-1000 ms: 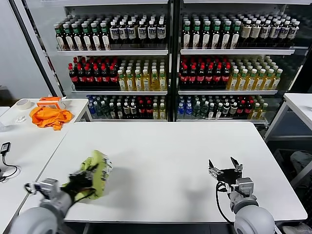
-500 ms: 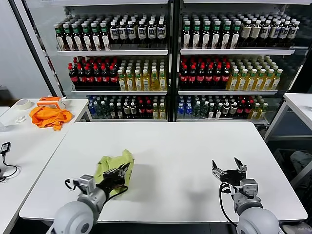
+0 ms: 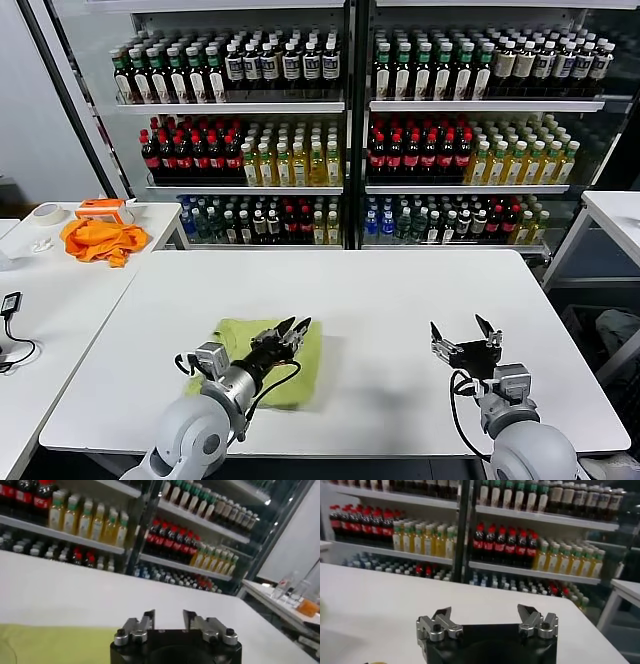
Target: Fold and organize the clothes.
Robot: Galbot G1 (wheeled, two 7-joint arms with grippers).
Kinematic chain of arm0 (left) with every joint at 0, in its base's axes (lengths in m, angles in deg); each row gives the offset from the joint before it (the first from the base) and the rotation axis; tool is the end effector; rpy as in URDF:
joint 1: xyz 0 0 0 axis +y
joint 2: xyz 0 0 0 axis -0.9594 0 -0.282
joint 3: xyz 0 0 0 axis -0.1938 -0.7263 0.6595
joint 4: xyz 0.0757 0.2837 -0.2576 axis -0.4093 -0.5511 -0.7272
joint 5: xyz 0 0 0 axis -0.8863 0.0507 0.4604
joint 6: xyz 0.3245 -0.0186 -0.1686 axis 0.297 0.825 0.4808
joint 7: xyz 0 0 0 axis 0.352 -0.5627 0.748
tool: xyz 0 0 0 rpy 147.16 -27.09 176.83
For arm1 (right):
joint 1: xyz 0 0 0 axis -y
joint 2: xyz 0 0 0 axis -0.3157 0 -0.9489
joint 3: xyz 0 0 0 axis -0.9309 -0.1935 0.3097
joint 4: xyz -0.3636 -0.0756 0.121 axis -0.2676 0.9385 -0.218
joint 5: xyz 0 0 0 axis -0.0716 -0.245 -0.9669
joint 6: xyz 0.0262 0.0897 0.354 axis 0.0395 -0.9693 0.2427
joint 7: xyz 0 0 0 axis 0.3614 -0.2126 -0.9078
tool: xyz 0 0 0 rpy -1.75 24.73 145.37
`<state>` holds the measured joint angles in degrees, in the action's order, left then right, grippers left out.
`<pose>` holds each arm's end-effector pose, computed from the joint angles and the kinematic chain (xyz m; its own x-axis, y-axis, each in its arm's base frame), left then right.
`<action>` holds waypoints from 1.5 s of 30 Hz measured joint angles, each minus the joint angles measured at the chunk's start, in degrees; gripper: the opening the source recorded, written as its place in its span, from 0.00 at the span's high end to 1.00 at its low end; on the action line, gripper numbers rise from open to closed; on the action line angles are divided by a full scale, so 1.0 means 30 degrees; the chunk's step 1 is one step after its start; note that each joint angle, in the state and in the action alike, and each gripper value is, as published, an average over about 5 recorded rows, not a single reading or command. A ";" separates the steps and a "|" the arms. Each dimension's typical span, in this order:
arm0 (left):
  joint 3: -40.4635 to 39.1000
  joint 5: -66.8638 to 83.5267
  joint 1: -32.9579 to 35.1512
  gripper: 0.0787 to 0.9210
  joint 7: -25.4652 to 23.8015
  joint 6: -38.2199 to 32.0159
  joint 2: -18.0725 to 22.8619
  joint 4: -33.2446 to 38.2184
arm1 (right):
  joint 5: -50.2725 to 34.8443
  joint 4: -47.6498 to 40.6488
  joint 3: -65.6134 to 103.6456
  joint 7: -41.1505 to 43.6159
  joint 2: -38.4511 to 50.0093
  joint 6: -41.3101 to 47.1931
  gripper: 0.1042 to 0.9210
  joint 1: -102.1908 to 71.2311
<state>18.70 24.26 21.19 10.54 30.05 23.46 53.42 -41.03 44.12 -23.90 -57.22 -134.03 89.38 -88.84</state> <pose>0.2876 -0.0053 -0.2687 -0.8345 0.4633 0.2982 0.3468 0.8623 -0.3691 0.2374 -0.0774 -0.2582 -0.9626 -0.0613 0.2641 -0.1009 0.9851 -0.1390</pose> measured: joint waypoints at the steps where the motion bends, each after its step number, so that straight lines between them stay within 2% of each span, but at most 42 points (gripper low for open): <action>1: 0.0121 -0.0050 -0.0056 0.53 -0.0131 -0.0086 -0.0140 0.0043 | -0.0014 -0.0014 -0.0070 0.0160 0.0009 -0.0125 0.12 0.0037; 7: 0.1919 -0.1050 0.0041 0.33 -0.1013 -0.1079 -0.1983 -0.0036 | -0.0464 -0.0262 -0.1059 0.0939 -0.0268 -0.0379 0.12 0.0626; 11: 0.3709 -0.2990 0.0896 0.20 -0.1920 -0.2332 -0.3218 -0.0520 | -0.1317 -0.0520 -0.2293 0.1325 -0.0601 0.0081 0.12 0.1415; 14: 0.4943 -0.4379 0.1779 0.13 -0.2442 -0.3121 -0.3741 -0.0720 | -0.2043 -0.0816 -0.3524 0.1480 -0.0895 0.0647 0.12 0.2191; 21: 0.6745 -0.6615 0.3588 0.12 -0.3230 -0.4130 -0.4196 -0.0815 | -0.3343 -0.2366 -0.6686 0.1594 -0.2008 0.1640 0.12 0.4573; 29: 0.8211 -0.7433 0.5123 0.12 -0.3423 -0.4518 -0.4428 -0.0427 | -0.4573 -0.4810 -0.8636 0.1573 -0.3374 0.2192 0.12 0.7109; 42: 0.8854 -0.7046 0.6248 0.12 -0.3420 -0.4248 -0.4647 0.0517 | -0.6869 -0.7135 -1.0109 0.0739 -0.4412 0.2667 0.12 0.8571; 45: 0.8820 -0.7020 0.6299 0.12 -0.3418 -0.4211 -0.4615 0.0501 | -0.7247 -0.7475 -1.0167 0.0670 -0.4604 0.2667 0.15 0.8778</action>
<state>45.16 3.20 40.09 0.28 17.42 9.61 54.93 -62.77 21.69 -54.40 -55.21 -147.84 97.38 -62.50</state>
